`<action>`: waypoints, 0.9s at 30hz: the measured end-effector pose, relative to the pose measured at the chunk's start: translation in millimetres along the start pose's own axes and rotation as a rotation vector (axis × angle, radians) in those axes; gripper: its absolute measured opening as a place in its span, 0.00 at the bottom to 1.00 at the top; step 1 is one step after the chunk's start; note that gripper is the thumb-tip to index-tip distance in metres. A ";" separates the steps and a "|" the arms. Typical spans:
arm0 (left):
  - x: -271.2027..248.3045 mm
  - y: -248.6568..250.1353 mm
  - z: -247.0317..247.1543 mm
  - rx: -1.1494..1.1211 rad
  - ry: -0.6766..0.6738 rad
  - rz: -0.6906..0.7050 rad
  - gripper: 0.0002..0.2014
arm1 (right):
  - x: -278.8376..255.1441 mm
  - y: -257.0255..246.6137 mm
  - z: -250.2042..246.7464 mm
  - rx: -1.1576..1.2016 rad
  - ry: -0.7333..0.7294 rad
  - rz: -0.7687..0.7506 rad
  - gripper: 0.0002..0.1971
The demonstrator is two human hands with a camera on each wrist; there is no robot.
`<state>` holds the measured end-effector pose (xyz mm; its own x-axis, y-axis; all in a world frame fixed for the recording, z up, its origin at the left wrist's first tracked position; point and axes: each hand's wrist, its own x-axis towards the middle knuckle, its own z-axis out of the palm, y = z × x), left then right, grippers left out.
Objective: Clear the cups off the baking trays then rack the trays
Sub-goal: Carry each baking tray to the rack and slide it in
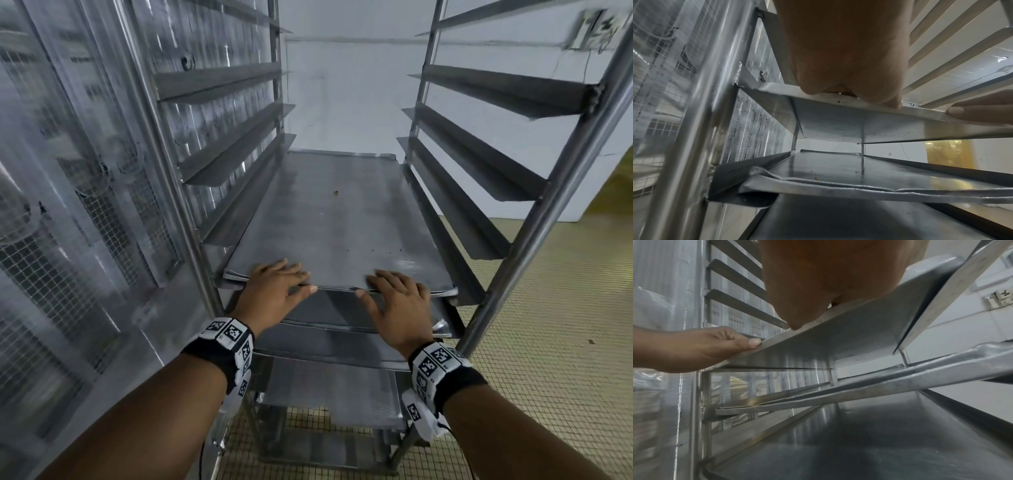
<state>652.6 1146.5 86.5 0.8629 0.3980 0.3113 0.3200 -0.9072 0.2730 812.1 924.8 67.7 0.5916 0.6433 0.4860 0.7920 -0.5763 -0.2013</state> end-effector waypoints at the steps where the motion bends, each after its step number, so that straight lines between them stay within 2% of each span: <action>1: -0.4 1.5 -1.3 0.001 -0.013 -0.009 0.45 | 0.0 -0.2 -2.6 0.007 -0.013 0.009 0.31; 4: 0.6 7.2 -8.4 0.004 -0.074 -0.039 0.39 | 4.4 -2.3 -11.8 0.045 -0.091 0.044 0.33; 7: -0.4 10.3 -21.2 -0.092 -0.077 -0.014 0.45 | 11.3 -3.4 -28.1 0.148 -0.178 0.086 0.25; 8: -1.4 10.3 -27.6 -0.150 -0.035 -0.019 0.42 | 12.2 -2.2 -37.1 0.209 -0.160 0.111 0.23; 9: -2.4 10.6 -35.9 -0.201 0.029 -0.030 0.35 | 12.5 0.6 -47.1 0.259 -0.106 0.134 0.22; 11: -3.8 6.7 -58.7 -0.241 0.245 -0.031 0.25 | 12.2 7.3 -73.3 0.286 0.080 0.143 0.22; 16: -4.2 -4.3 -147.8 -0.190 0.820 0.040 0.19 | 30.2 19.8 -169.5 0.322 0.534 0.193 0.15; 19: 6.5 -11.7 -200.5 -0.197 1.030 -0.050 0.17 | 53.2 29.8 -220.3 0.357 0.747 0.218 0.15; 21: 15.4 -19.7 -223.3 -0.257 1.048 -0.158 0.24 | 68.0 38.4 -242.3 0.370 0.872 0.252 0.15; 23: 19.7 -23.6 -235.6 -0.342 0.990 -0.233 0.28 | 80.8 47.5 -252.1 0.389 0.937 0.306 0.19; 25: 21.4 -22.8 -236.4 -0.471 0.885 -0.271 0.24 | 88.8 53.7 -251.5 0.423 0.882 0.386 0.26; 27: 20.9 -19.5 -227.5 -0.490 0.815 -0.275 0.19 | 89.8 53.9 -240.8 0.487 0.735 0.489 0.26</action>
<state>575.4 1203.5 294.8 0.1907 0.7254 0.6614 0.1128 -0.6855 0.7193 871.6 830.2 305.3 0.7585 -0.1735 0.6282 0.5599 -0.3198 -0.7643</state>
